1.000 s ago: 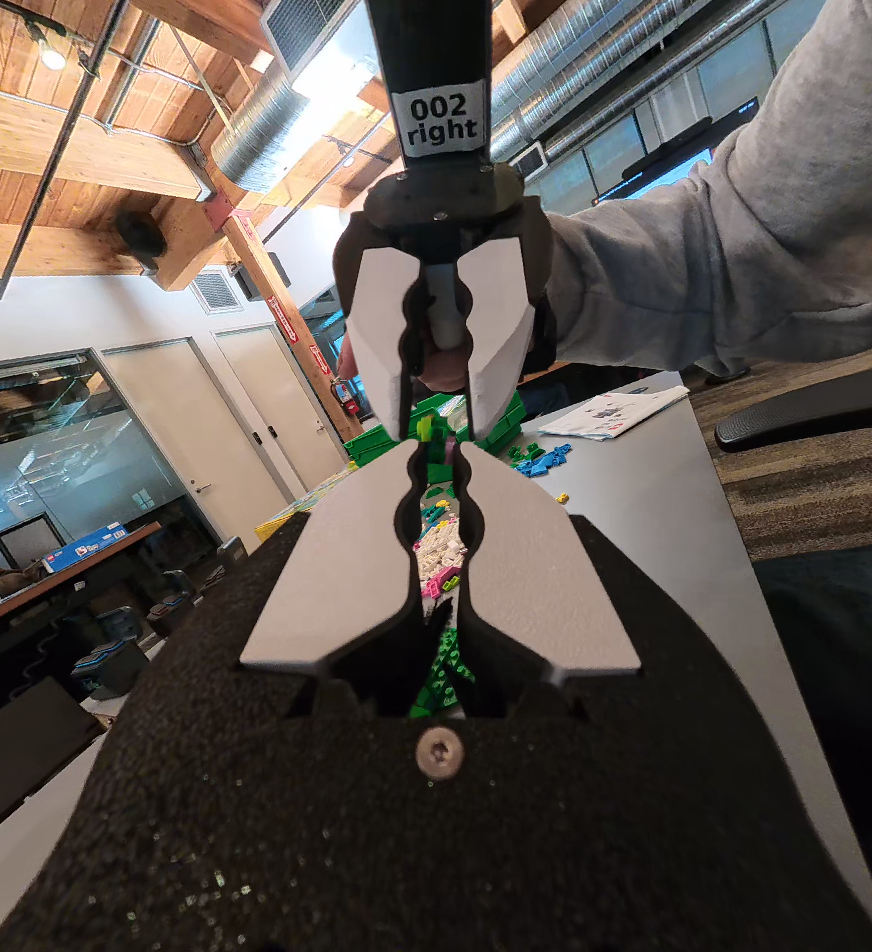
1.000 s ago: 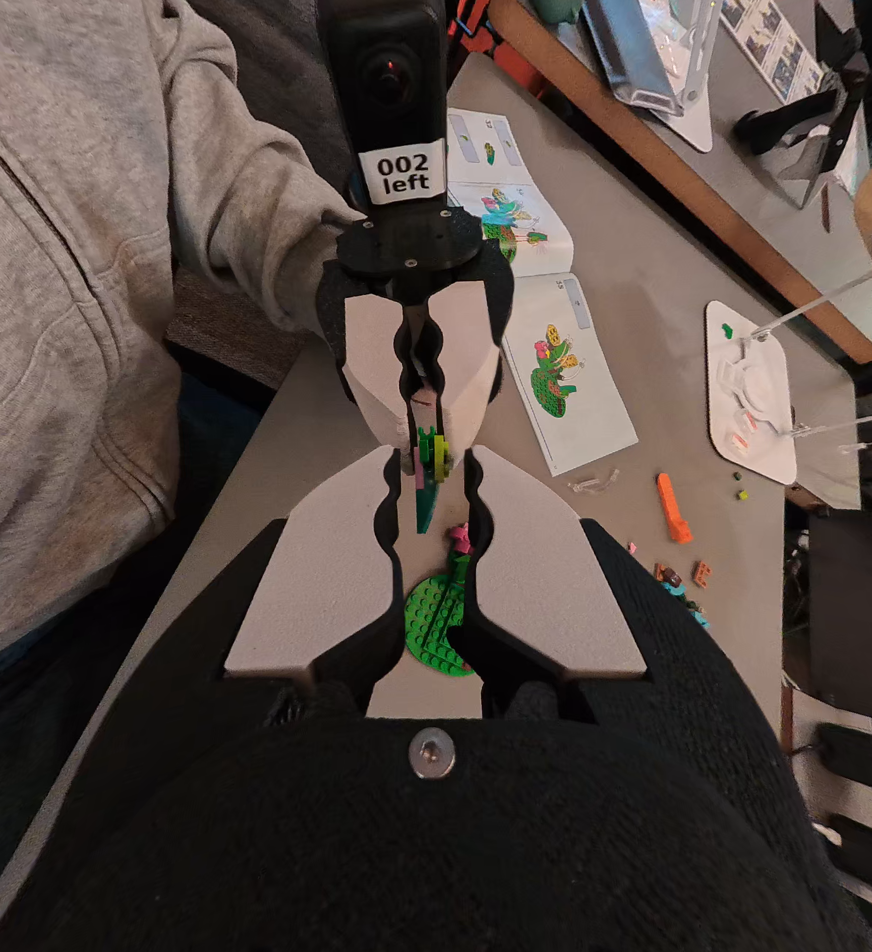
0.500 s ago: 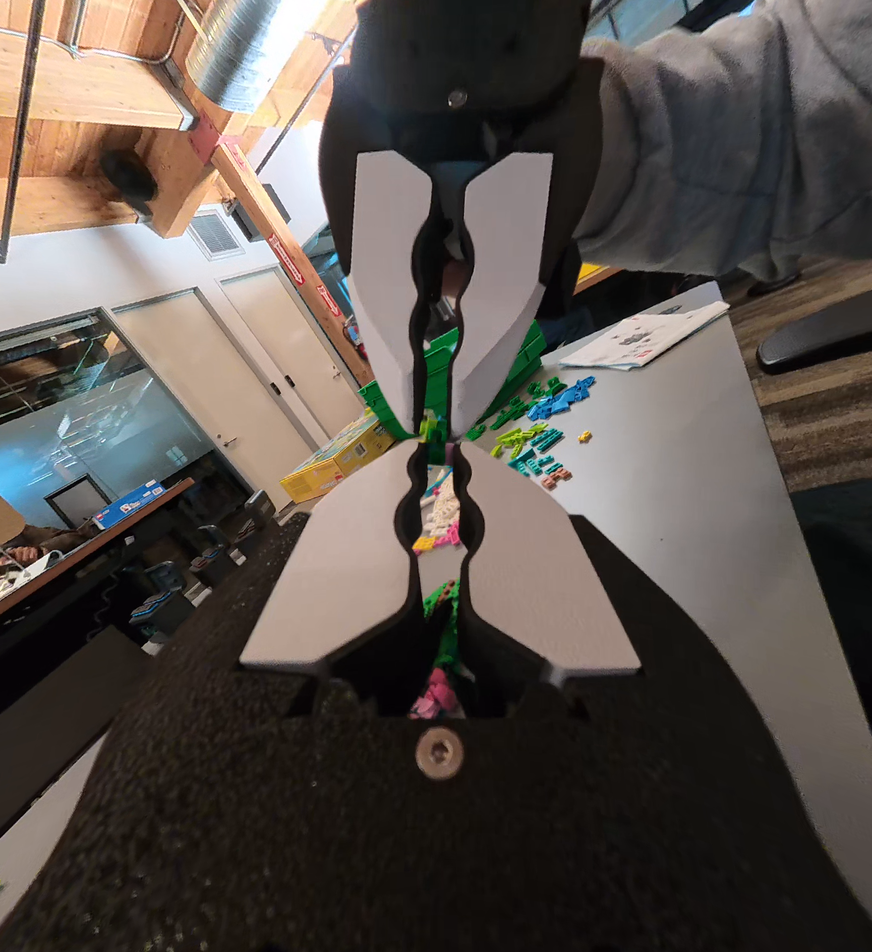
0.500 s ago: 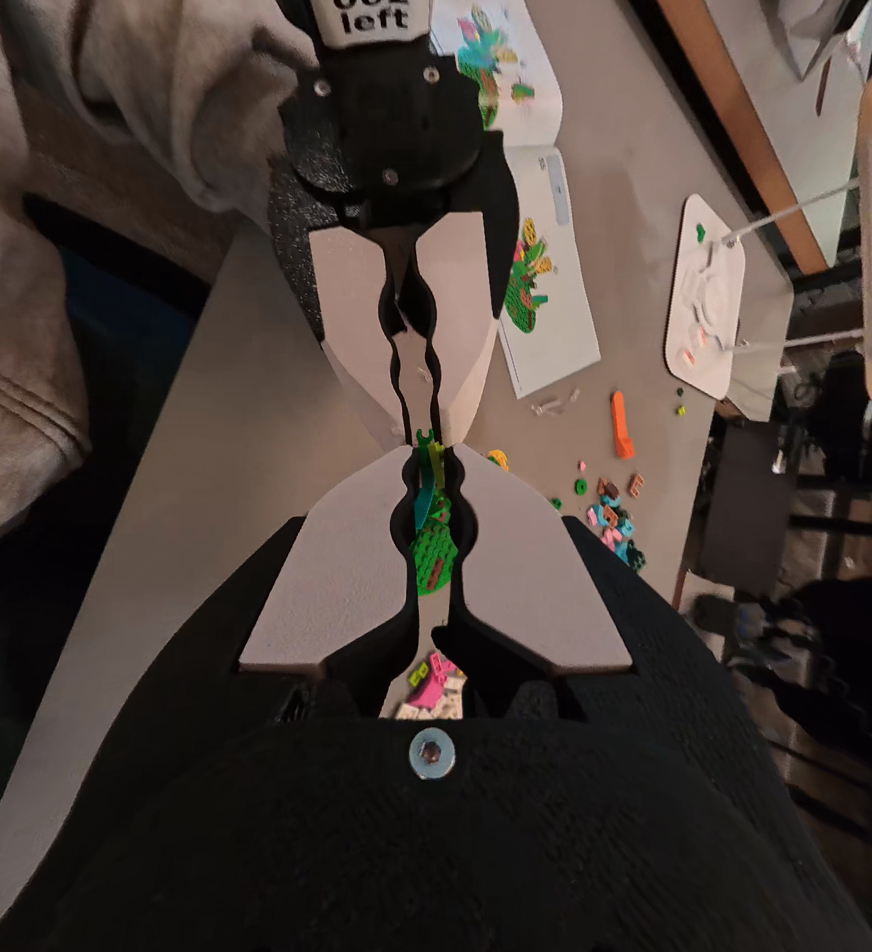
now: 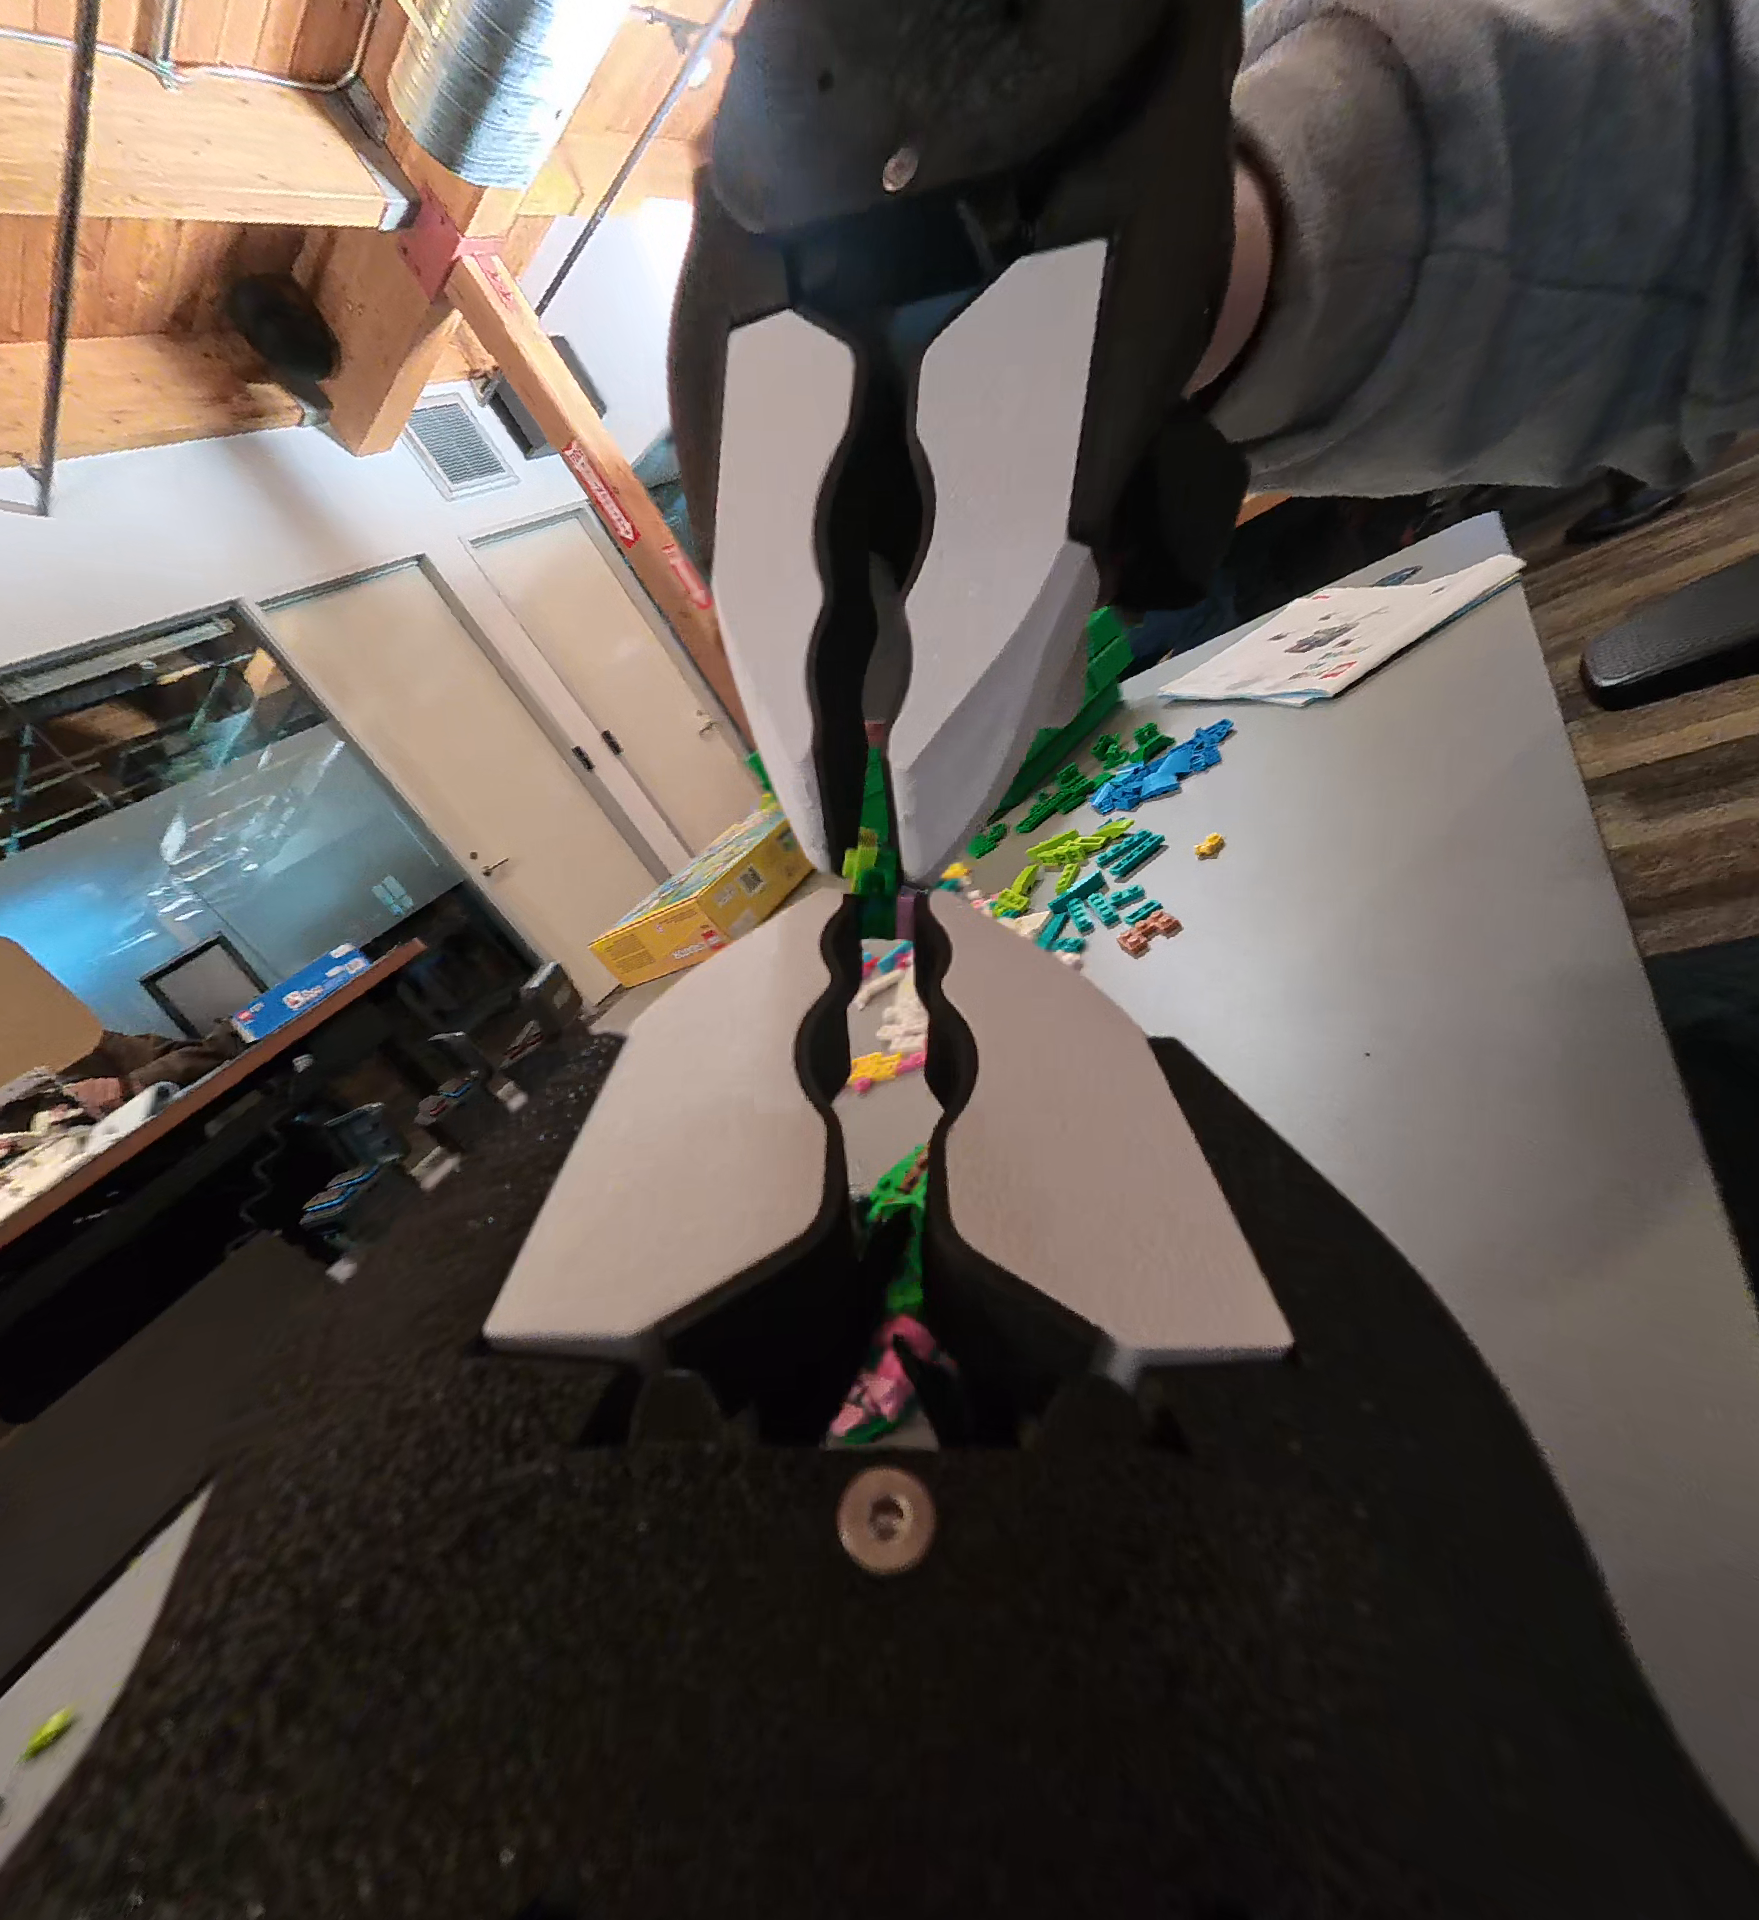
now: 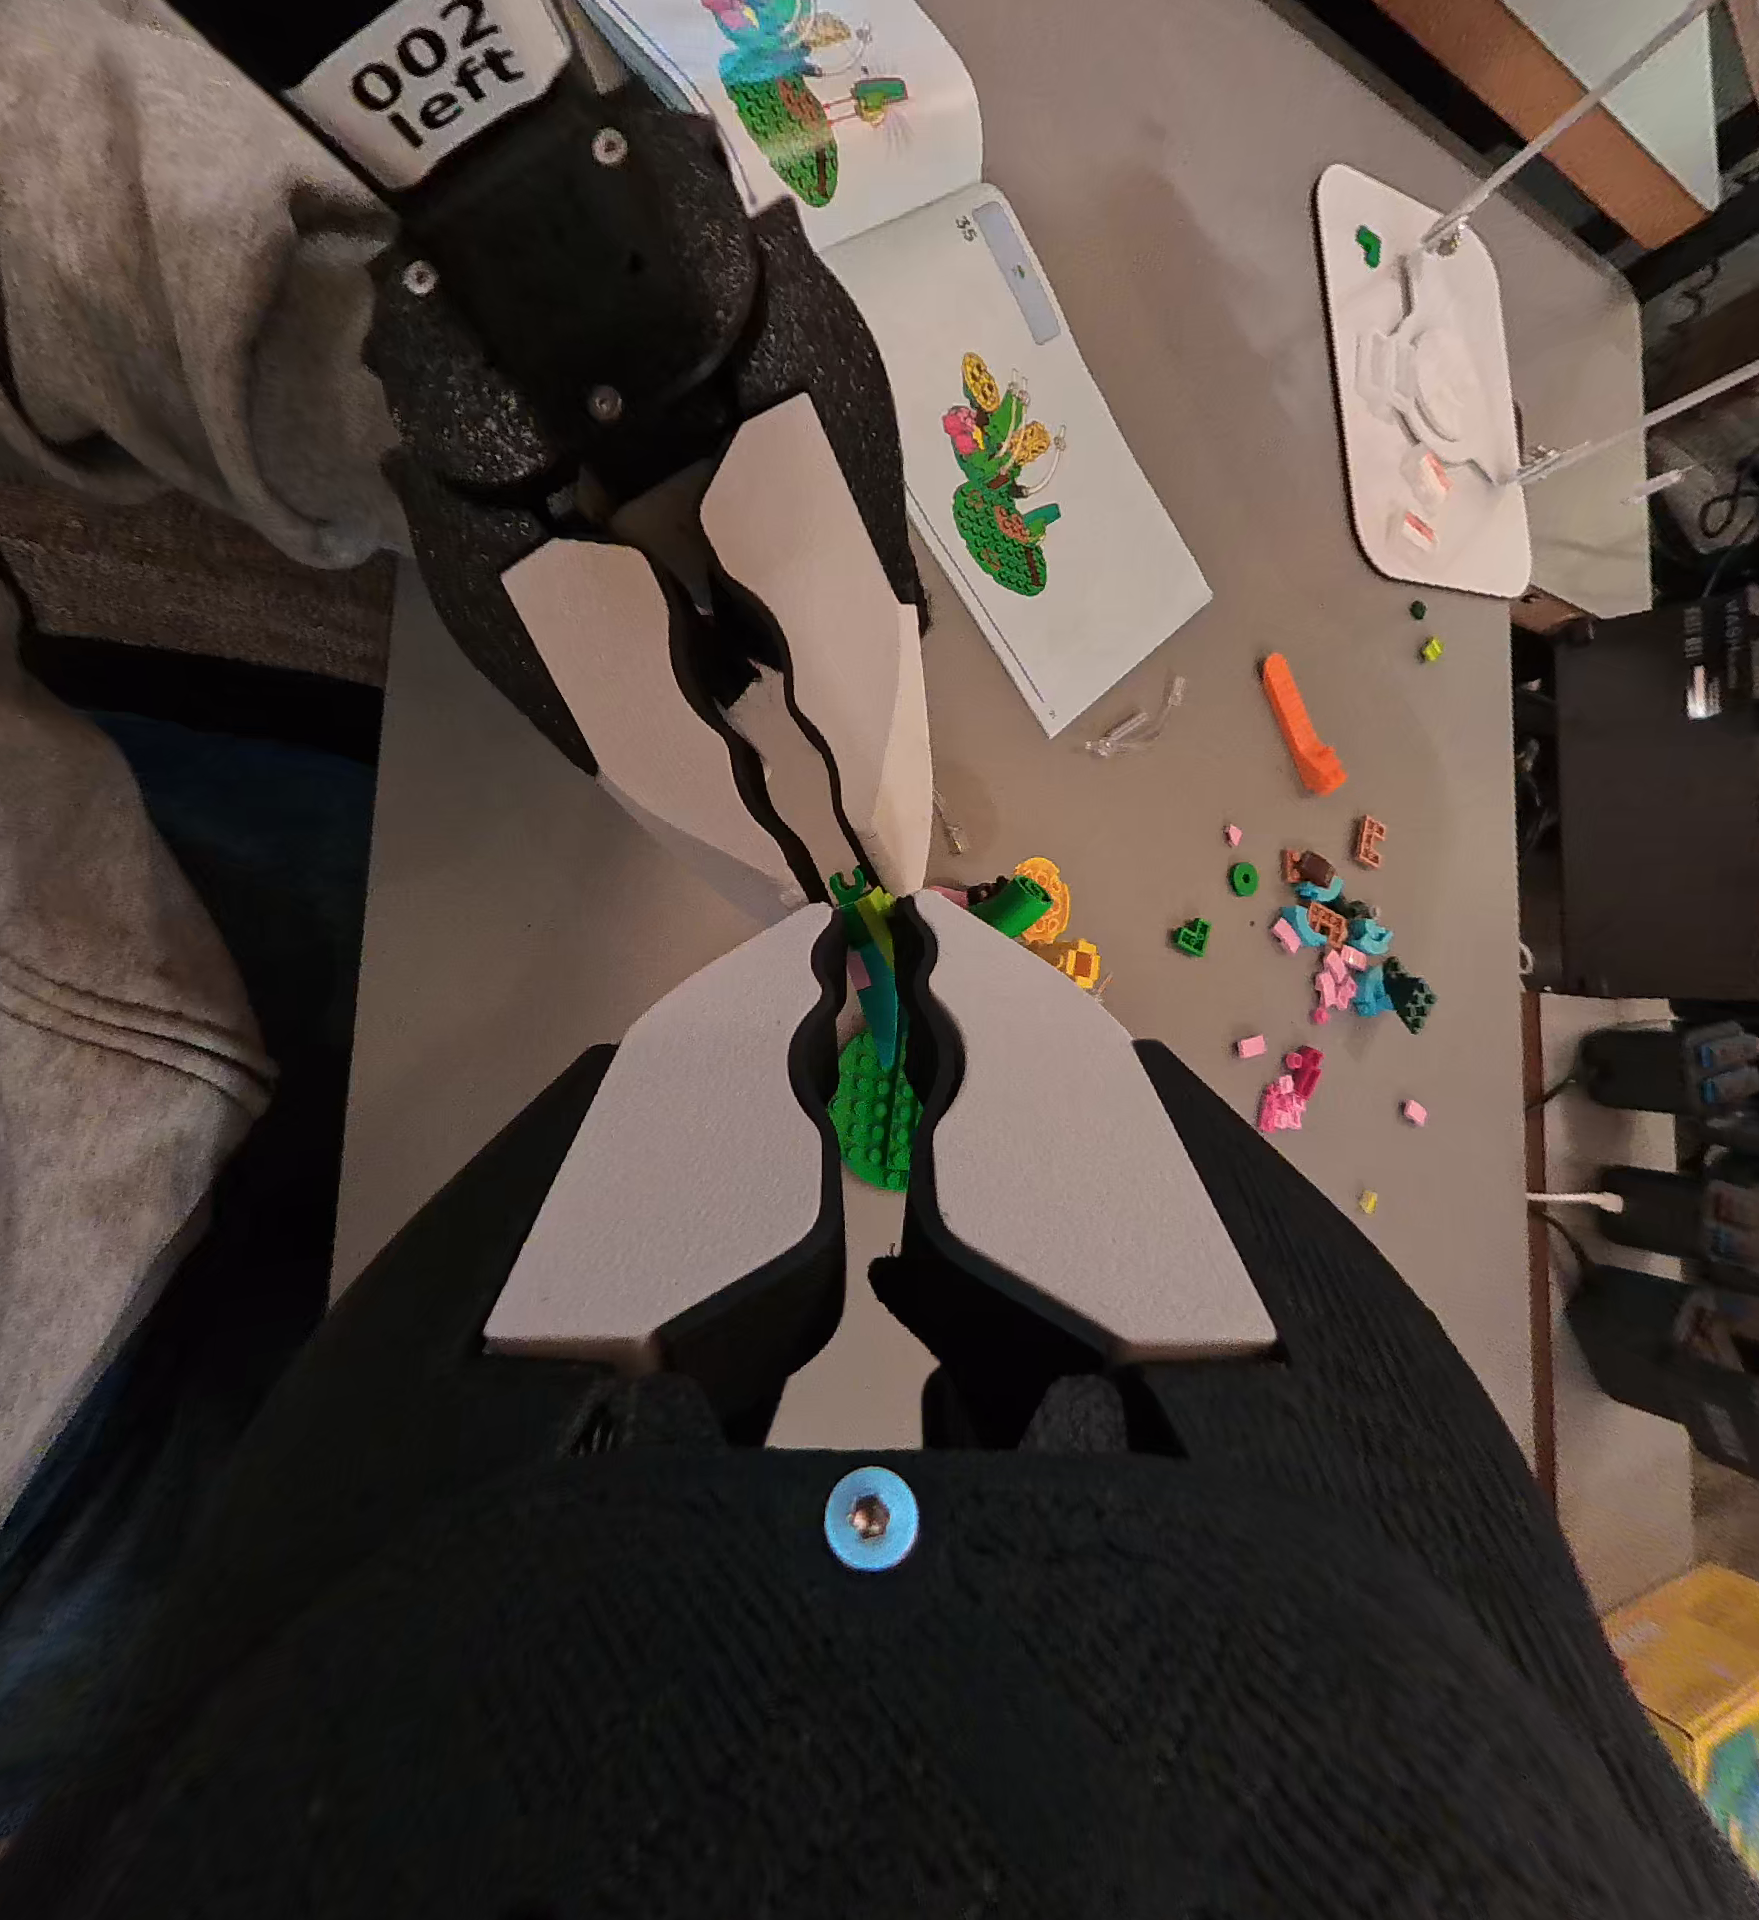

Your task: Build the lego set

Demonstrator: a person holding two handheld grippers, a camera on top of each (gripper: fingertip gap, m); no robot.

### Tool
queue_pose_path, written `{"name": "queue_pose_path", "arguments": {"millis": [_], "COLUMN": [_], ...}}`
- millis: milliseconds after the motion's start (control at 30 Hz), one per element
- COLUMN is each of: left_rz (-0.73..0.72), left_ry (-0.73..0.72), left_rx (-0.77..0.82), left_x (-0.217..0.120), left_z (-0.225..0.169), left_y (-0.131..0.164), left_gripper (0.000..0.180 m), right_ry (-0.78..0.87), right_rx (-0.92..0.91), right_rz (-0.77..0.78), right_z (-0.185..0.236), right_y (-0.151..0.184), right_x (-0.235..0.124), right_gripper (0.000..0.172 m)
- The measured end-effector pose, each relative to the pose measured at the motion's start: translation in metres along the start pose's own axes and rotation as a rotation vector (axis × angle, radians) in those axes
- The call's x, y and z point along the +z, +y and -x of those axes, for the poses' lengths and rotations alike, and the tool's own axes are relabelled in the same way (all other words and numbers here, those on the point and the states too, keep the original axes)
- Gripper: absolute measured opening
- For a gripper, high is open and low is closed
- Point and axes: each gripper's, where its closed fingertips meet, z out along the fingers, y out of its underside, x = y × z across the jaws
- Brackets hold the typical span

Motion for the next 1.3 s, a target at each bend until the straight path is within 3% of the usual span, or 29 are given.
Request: {"name": "queue_pose_path", "arguments": {"millis": [33, 367, 633, 900, 1133, 1300], "left_rz": [-0.014, -0.107, -0.013, 0.082, 0.076, 0.086], "left_ry": [0.022, 0.121, 0.078, -0.003, 0.037, 0.016], "left_rx": [-0.022, -0.16, -0.06, 0.086, 0.061, 0.083], "left_x": [0.0, -0.002, 0.003, 0.007, 0.01, 0.009], "left_z": [-0.002, -0.008, -0.009, -0.005, -0.011, -0.007], "left_y": [-0.001, -0.011, -0.002, 0.006, 0.006, 0.009], "left_gripper": [0.01, 0.009, 0.009, 0.01, 0.01, 0.01], "right_ry": [-0.014, -0.081, -0.019, 0.012, 0.044, 0.079], "right_rx": [-0.01, -0.085, -0.169, -0.053, -0.286, -0.279], "right_rz": [-0.005, -0.099, 0.007, 0.071, 0.11, 0.067], "right_z": [0.002, 0.01, 0.008, 0.002, 0.006, 0.003], "right_y": [0.0, -0.004, 0.003, 0.012, 0.016, 0.013], "right_x": [0.0, -0.008, -0.003, 0.002, 0.003, 0.005], "right_gripper": [0.007, 0.009, 0.009, 0.007, 0.006, 0.006]}}
